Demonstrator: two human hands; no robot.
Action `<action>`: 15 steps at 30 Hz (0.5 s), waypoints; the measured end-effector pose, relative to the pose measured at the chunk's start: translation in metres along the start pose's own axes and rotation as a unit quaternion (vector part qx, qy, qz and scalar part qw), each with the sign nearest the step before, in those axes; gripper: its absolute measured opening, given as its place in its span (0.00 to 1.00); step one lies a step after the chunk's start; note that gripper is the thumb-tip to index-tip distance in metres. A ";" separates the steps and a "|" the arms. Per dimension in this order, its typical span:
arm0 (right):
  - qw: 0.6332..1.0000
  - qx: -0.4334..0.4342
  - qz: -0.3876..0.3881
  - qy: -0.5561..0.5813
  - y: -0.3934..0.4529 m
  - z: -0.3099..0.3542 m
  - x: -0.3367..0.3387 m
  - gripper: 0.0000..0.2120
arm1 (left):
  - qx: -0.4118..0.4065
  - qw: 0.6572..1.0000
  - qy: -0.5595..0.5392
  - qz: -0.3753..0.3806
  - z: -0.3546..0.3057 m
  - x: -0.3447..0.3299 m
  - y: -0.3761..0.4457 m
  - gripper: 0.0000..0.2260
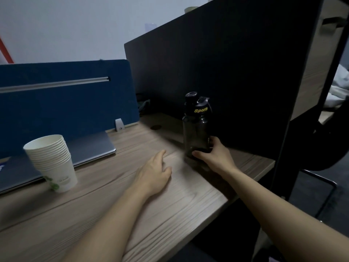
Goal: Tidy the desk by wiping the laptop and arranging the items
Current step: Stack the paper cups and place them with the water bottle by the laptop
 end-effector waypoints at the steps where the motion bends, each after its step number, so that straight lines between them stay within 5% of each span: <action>1: 1.000 0.009 0.013 -0.003 0.002 0.003 -0.005 0.38 | 0.004 1.000 -0.004 -0.002 0.004 0.000 0.002 0.29; 15: 0.992 0.066 0.111 0.018 -0.019 0.082 -0.136 0.29 | 0.066 0.996 0.037 -0.050 0.095 0.067 -0.074 0.25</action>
Point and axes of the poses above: each hand's wrist, its own y-axis towards the middle knuckle, its own x-axis out of the back of the hand, z = x × y, the point moved 8 cm from there along y, towards the middle knuckle, and after that the axes turned 5 degrees about z, right-handed, at the moved point
